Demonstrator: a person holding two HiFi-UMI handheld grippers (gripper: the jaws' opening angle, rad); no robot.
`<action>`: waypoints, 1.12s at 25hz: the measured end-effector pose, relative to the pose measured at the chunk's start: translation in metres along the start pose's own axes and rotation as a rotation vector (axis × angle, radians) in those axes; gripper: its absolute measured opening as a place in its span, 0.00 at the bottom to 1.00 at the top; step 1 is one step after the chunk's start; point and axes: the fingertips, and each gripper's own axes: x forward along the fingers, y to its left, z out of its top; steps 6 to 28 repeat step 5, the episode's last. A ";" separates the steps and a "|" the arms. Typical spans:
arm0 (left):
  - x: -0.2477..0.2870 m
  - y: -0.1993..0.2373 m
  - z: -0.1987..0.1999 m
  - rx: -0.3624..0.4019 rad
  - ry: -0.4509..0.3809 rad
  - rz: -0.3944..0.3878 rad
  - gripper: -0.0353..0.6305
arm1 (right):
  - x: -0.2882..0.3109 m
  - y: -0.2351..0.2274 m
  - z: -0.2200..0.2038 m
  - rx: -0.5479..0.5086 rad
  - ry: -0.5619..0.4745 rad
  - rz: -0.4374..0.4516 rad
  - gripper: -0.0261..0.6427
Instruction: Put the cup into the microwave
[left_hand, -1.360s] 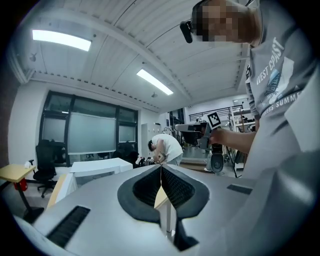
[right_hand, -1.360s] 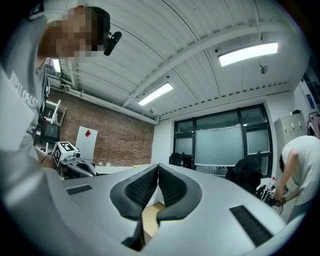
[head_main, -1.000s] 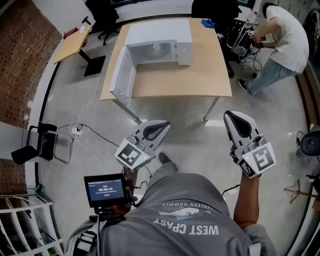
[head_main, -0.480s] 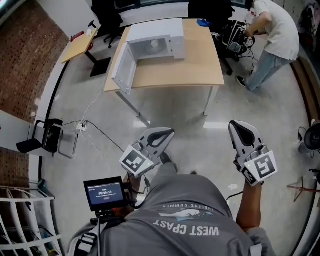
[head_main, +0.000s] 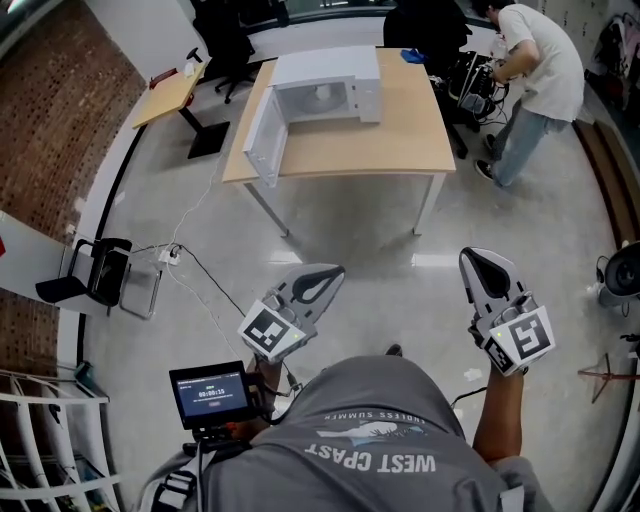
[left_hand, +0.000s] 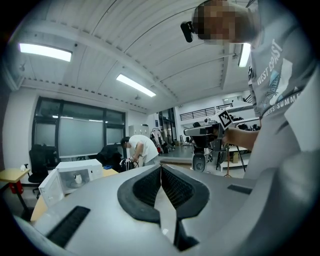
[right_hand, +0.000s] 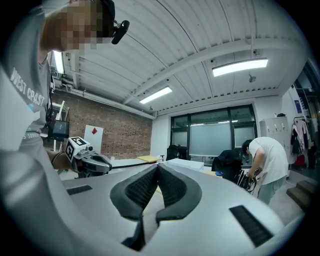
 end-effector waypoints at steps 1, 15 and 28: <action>-0.012 0.002 -0.001 -0.001 0.001 0.002 0.09 | 0.003 0.009 0.002 0.001 0.003 -0.003 0.06; -0.058 0.011 -0.001 -0.013 0.003 0.015 0.09 | 0.013 0.044 0.008 0.020 0.006 -0.018 0.06; -0.058 0.011 -0.001 -0.013 0.003 0.015 0.09 | 0.013 0.044 0.008 0.020 0.006 -0.018 0.06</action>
